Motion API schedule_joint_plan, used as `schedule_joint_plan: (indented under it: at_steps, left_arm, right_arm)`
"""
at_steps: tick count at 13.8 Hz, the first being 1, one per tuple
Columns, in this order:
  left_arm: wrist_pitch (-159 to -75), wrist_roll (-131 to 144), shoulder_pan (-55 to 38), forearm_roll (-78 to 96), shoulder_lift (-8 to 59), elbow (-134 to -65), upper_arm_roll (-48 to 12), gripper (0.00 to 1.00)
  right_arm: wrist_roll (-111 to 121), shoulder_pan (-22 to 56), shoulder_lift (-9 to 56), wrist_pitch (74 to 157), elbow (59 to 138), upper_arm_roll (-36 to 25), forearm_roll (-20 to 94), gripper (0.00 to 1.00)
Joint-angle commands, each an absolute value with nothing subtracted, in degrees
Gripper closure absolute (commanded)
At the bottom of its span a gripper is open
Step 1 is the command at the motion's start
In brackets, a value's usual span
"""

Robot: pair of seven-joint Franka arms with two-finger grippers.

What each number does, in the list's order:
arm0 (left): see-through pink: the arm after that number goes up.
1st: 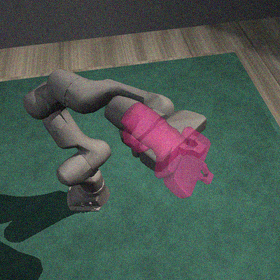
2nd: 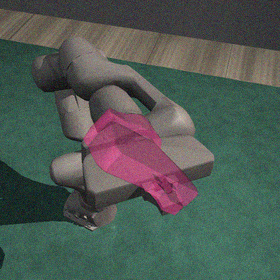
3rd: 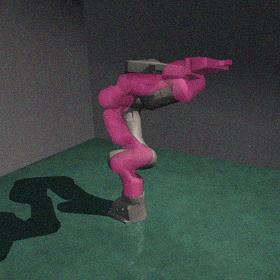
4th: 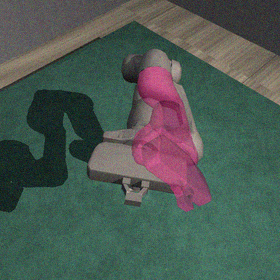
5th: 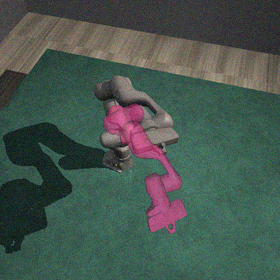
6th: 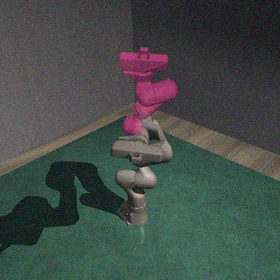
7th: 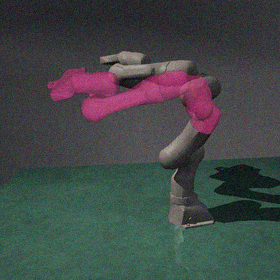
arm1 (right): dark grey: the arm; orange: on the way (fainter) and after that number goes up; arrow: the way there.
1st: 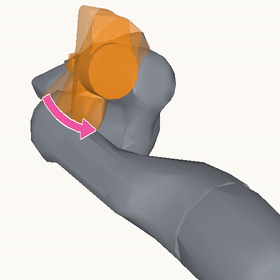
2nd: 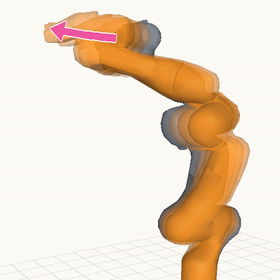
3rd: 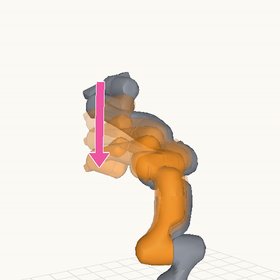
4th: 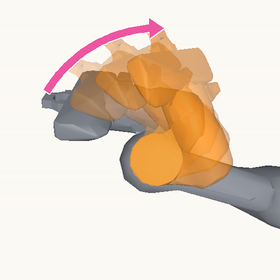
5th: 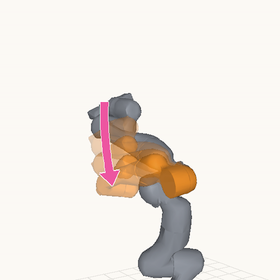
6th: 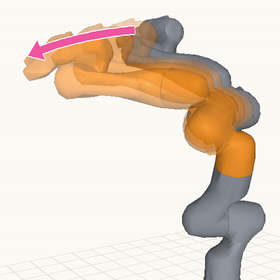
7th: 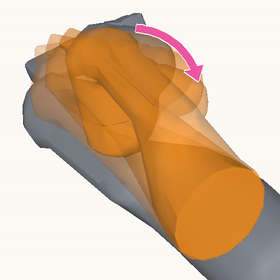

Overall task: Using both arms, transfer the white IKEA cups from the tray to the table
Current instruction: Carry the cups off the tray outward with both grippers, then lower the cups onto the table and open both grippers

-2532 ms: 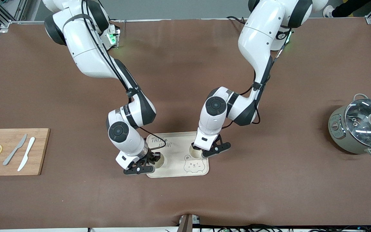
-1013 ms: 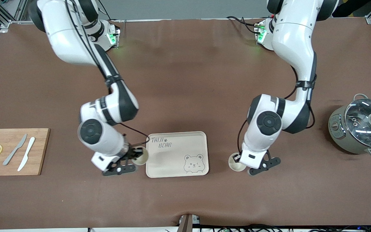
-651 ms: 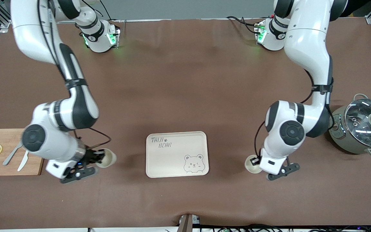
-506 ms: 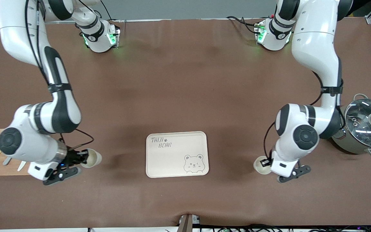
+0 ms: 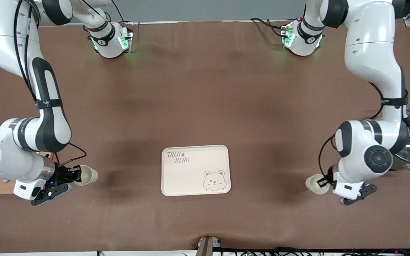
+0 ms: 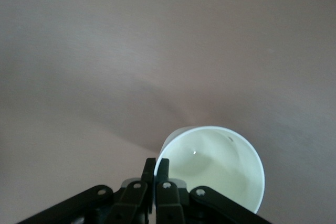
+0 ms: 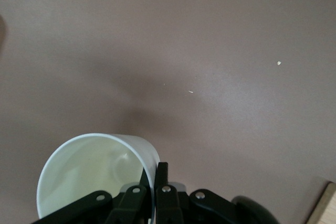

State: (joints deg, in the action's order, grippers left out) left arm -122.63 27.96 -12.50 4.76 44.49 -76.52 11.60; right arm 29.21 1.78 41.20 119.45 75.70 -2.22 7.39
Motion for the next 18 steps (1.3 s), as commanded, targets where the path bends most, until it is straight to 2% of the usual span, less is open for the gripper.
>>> schedule_joint_plan:
  at_steps: [1, 11, 12, 15, 16, 18]
  left_arm:
    - [-122.34, 26.89, -10.2, 4.83, 44.47, -76.82, 10.99, 1.0]
    - [-124.19, 26.02, -7.21, 6.86, 47.37, -76.82, 11.07, 1.0]
    - [-124.19, 25.49, -7.12, 6.86, 47.46, -76.73, 11.07, 0.93]
    - [-124.19, 24.7, -6.68, 6.86, 47.29, -76.73, 10.99, 0.45]
    - [-124.19, 24.7, -6.68, 6.86, 47.29, -76.73, 10.99, 0.25]
    - [-124.19, 24.78, -6.68, 6.86, 47.11, -76.73, 10.99, 0.02]
  right_arm:
    - [32.25, 0.53, 41.57, 123.91, 78.39, -1.14, 8.09, 1.0]
    - [32.78, 0.35, 46.66, 131.39, 78.75, -1.05, 8.09, 1.0]
    - [32.78, 0.35, 47.02, 132.01, 78.75, -1.05, 8.09, 1.0]
    - [32.78, 0.53, 47.81, 133.59, 78.92, -1.05, 8.09, 1.0]
    - [32.78, 0.61, 47.81, 133.59, 78.93, -1.05, 8.09, 1.0]
    - [32.78, 0.62, 47.81, 133.59, 78.93, -1.05, 8.09, 1.0]
